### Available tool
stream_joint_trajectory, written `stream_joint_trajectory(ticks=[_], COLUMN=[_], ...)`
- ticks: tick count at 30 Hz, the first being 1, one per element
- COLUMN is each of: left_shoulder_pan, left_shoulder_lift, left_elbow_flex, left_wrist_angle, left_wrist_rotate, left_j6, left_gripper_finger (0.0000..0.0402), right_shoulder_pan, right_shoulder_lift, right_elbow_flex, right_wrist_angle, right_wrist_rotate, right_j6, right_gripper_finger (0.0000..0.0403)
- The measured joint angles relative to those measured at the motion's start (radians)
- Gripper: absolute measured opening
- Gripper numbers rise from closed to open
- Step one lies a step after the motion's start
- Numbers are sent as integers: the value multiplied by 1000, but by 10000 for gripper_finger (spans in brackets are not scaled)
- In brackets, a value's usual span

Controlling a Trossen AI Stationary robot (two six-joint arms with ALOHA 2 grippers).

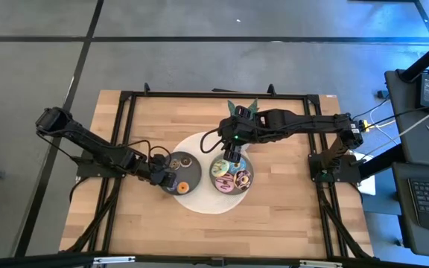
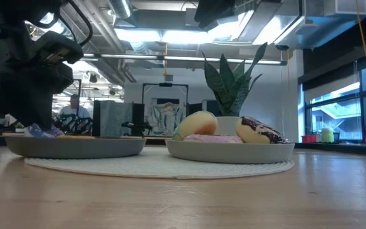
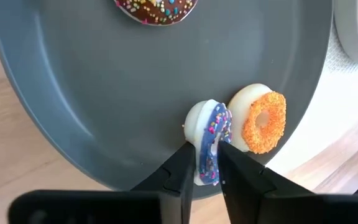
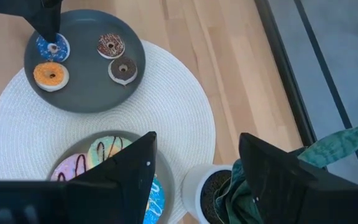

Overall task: Pick & Place donuts
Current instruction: Put the small blue doughnut on the dark gray plate, then return to Home Position

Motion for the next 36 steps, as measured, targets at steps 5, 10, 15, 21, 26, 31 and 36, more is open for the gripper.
stream_joint_trajectory(ticks=[5,10,15,21,26,31,36], left_shoulder_pan=[0,0,0,1,1,1,1], left_shoulder_lift=[0,-2,-2,-2,-17,-35,-88], left_elbow_flex=[0,0,0,0,0,0,28], left_wrist_angle=[-1,-2,-2,-36,-60,-65,-101], left_wrist_rotate=[-6,-5,-5,-5,-23,-68,-187], left_j6=[-1,17,12,-3,-14,-1,60], left_gripper_finger=[92,109,116,112,114,115,112], right_shoulder_pan=[0,0,0,0,0,0,3], right_shoulder_lift=[0,0,0,0,0,0,0], right_elbow_flex=[0,0,0,0,0,0,0], right_wrist_angle=[-4,-16,-19,-32,-45,-45,-44], right_wrist_rotate=[0,0,0,0,0,0,0], right_j6=[-1,-4,-3,-4,-2,3,4], right_gripper_finger=[230,230,229,230,229,229,229])
